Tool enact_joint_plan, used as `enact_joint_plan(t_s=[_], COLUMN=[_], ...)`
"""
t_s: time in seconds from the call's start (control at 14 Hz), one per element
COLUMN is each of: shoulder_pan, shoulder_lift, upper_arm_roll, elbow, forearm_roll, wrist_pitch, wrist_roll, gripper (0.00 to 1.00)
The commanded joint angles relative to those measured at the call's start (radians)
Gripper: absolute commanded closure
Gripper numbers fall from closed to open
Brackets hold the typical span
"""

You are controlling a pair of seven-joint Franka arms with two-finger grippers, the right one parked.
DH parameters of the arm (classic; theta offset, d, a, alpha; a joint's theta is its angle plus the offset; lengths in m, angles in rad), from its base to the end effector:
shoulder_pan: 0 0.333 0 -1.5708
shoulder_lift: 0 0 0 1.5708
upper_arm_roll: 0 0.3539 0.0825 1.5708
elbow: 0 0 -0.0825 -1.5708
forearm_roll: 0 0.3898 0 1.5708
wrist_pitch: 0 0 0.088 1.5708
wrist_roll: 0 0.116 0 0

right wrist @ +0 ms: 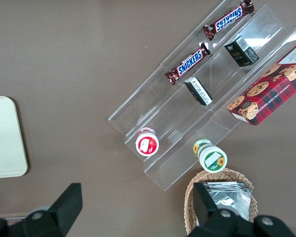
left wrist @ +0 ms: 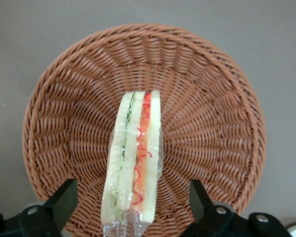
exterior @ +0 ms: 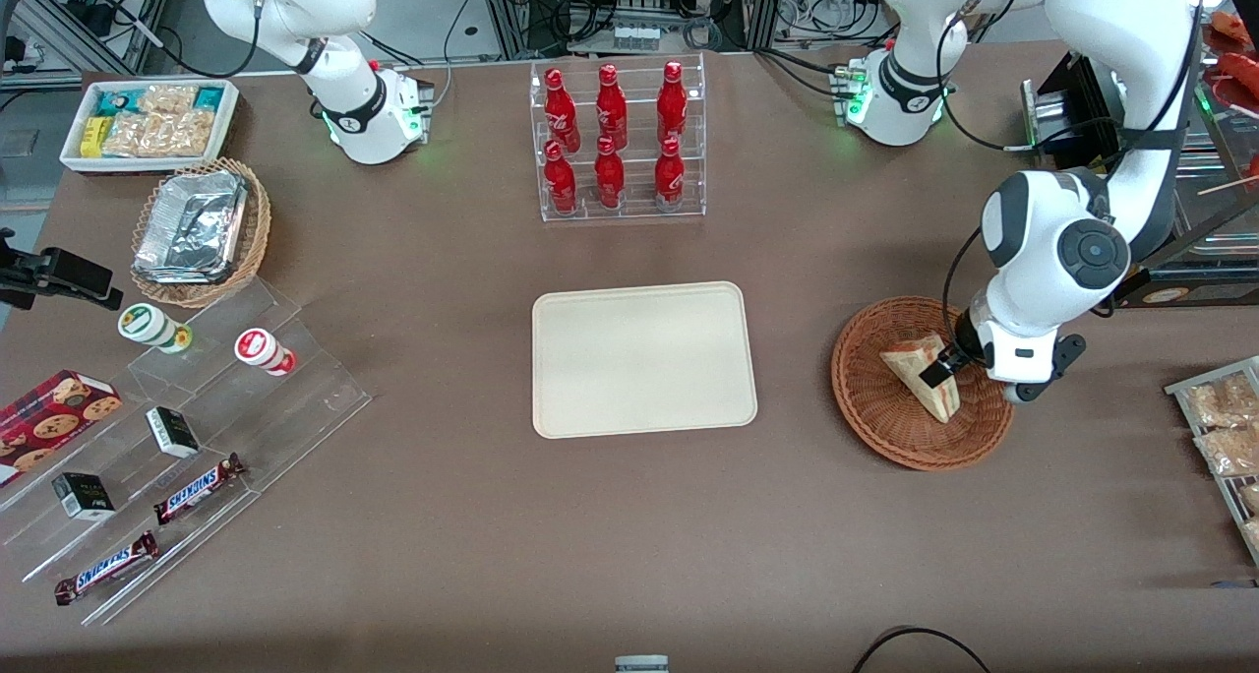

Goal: Place sandwich from basket to tray
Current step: 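Close the left gripper on the wrapped sandwich's crust edge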

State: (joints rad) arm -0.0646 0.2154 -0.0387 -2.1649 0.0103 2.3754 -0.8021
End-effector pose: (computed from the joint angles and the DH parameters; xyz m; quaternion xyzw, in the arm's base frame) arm 0.5693 -0.0584 0.3195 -0.9407 -0.3392 0.0024 0.0005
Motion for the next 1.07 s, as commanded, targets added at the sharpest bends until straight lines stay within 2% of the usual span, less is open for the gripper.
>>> enact_joint_plan(t_s=[0.0,0.43,0.5,0.57,0.64,0.86,1.0], shoulder_pan=[-0.011,-0.011,-0.009,-0.011,-0.012,-0.012,-0.024], shoulder_lift=[0.012,0.07,0.082,0.087,0.09,0.078,0.068], upper_arm_roll=[0.003,0.003,0.003,0.003,0.003,0.002,-0.001], elbow=[-0.027,-0.027,-0.024,-0.02,-0.016,0.034,0.135], forearm_roll=[-0.003,-0.024,-0.026,-0.038,-0.044,-0.039,-0.039], wrist_pitch=[0.027,0.044,0.051,0.051,0.051,-0.002,-0.172], wrist_roll=[-0.035,-0.071,-0.081,-0.122,-0.15,-0.134,-0.045], gripper=[0.0,0.0,0.06,0.47,0.99,1.0,1.0])
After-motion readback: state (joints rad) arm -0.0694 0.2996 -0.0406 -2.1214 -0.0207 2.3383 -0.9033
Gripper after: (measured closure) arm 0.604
